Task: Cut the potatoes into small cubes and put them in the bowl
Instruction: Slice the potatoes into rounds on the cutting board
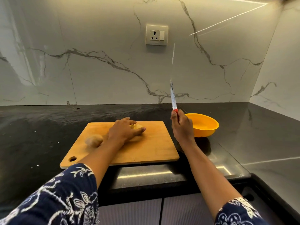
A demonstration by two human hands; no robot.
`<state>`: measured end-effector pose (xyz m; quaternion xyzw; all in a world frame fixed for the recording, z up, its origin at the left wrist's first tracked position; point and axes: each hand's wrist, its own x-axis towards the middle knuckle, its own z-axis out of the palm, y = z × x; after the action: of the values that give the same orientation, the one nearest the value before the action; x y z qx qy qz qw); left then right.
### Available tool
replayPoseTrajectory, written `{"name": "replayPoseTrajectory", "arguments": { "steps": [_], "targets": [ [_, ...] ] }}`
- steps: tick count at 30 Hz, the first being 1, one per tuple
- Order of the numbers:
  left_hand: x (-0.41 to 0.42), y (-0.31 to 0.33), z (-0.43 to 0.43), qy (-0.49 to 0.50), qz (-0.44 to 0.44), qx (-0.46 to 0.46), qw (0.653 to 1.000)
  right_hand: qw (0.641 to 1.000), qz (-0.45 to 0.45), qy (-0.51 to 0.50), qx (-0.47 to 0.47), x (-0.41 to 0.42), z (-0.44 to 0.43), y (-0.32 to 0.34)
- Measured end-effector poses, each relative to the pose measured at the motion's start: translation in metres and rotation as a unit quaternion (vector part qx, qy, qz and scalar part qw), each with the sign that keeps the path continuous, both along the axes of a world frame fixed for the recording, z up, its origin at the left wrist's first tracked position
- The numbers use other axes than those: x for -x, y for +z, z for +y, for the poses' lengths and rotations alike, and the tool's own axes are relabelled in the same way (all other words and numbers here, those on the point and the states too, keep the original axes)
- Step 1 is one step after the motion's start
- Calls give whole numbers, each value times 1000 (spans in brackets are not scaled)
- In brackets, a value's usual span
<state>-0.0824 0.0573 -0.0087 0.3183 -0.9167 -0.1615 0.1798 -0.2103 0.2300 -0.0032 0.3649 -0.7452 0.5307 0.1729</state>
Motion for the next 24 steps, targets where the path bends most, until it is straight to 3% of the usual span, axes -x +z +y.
{"name": "replayPoseTrajectory", "arguments": {
  "steps": [5,11,24],
  "targets": [
    [3,3,-7,-26,17,-77,997,1000,-10,17,-1,1,-1,0],
    [15,6,-7,-115,31,-104,987,1000,3,19,-24,1,-2,3],
    [85,0,20,-135,24,-47,989,1000,13,11,-13,5,1,5]
  ]
}}
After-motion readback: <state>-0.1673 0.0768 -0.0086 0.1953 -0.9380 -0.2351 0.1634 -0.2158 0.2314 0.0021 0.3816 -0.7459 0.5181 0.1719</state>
